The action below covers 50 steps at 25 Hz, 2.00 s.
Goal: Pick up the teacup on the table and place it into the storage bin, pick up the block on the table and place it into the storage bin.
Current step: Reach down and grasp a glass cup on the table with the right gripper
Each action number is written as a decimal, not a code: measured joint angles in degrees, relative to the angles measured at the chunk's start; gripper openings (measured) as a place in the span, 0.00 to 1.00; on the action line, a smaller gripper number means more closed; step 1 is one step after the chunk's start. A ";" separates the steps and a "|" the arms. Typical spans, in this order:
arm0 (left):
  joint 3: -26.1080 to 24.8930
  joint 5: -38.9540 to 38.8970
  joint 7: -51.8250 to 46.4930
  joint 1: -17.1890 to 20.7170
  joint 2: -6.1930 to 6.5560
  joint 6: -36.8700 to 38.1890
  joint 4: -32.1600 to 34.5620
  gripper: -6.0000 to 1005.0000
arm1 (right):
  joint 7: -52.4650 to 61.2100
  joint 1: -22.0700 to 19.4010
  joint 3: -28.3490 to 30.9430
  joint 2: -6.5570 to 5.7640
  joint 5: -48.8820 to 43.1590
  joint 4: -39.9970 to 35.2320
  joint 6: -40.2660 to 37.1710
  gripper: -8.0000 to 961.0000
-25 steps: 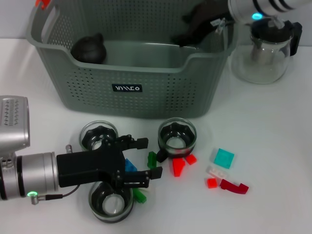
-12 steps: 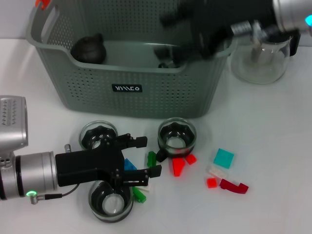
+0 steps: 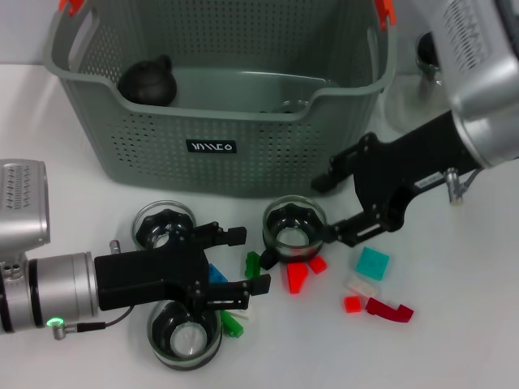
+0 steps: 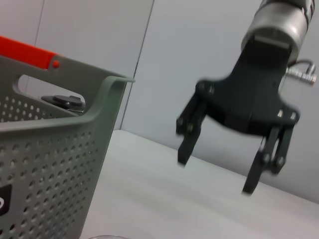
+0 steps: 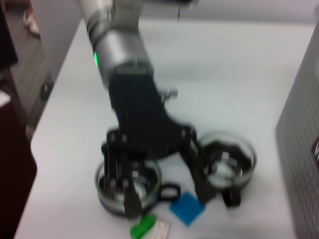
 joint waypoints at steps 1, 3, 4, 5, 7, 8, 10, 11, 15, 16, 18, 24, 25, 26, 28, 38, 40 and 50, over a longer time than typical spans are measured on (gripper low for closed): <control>0.00 0.00 0.00 0.03 -0.01 0.00 0.00 0.87 | 0.00 0.03 -0.55 0.20 -1.00 0.19 0.43 0.74; 0.00 0.00 0.01 0.11 -0.04 0.00 -0.01 0.87 | 0.04 0.14 -2.33 0.34 -1.82 1.27 1.98 0.74; 0.00 0.00 0.02 0.15 -0.06 0.00 -0.02 0.87 | 0.12 0.18 -3.26 0.33 -1.99 1.87 3.06 0.74; 0.00 0.00 0.03 0.21 -0.09 0.00 -0.02 0.87 | 0.12 0.23 -3.84 0.32 -2.13 2.29 3.86 0.74; 0.00 0.00 0.04 0.30 -0.10 0.00 -0.02 0.87 | 0.02 0.38 -5.55 0.32 -2.38 3.55 6.29 0.74; 0.00 0.00 0.05 0.35 -0.11 0.00 -0.02 0.87 | -0.07 0.49 -6.57 0.33 -2.41 4.25 7.29 0.74; 0.00 0.00 0.06 0.45 -0.13 0.01 -0.02 0.87 | -0.12 0.76 -8.84 0.30 -2.44 5.74 9.52 0.74; -0.04 0.00 0.07 0.50 -0.15 0.01 -0.02 0.87 | -0.12 0.90 -10.13 0.25 -2.48 6.43 10.84 0.74; -0.34 0.00 0.07 0.61 -0.21 0.01 -0.10 0.87 | -0.17 1.58 -14.41 0.26 -2.71 9.30 14.85 0.74; -0.44 0.00 0.07 0.62 -0.21 0.01 -0.22 0.87 | -0.17 1.83 -15.23 0.31 -2.99 9.99 15.87 0.74; -0.57 0.00 0.10 0.62 -0.21 0.01 -0.46 0.87 | -0.12 2.26 -16.62 0.39 -3.59 11.36 18.04 0.74; -0.61 0.00 0.16 0.61 -0.19 0.01 -0.55 0.87 | 0.07 4.56 -19.55 0.59 -3.57 17.07 23.51 0.74; -0.62 0.00 0.16 0.61 -0.19 0.01 -0.55 0.87 | -0.01 4.94 -19.60 0.67 -3.52 17.75 24.03 0.74; -0.65 0.00 0.16 0.61 -0.19 0.01 -0.55 0.87 | -0.07 5.32 -19.67 0.75 -3.50 18.50 24.49 0.74; -0.68 0.00 0.17 0.61 -0.19 0.01 -0.55 0.87 | -0.07 6.01 -20.05 0.85 -3.43 19.78 25.64 0.74; -0.70 0.00 0.16 0.61 -0.19 -0.12 -0.55 0.87 | 0.25 6.55 -23.20 0.90 -0.69 21.15 29.12 0.73; -0.70 0.00 0.16 0.61 -0.17 -0.14 -0.55 0.87 | 0.46 6.59 -23.78 0.94 -0.66 21.39 29.76 0.73; -0.70 0.00 0.16 0.60 -0.10 -0.17 -0.55 0.87 | 0.83 8.17 -24.96 1.05 -0.63 24.18 30.04 0.56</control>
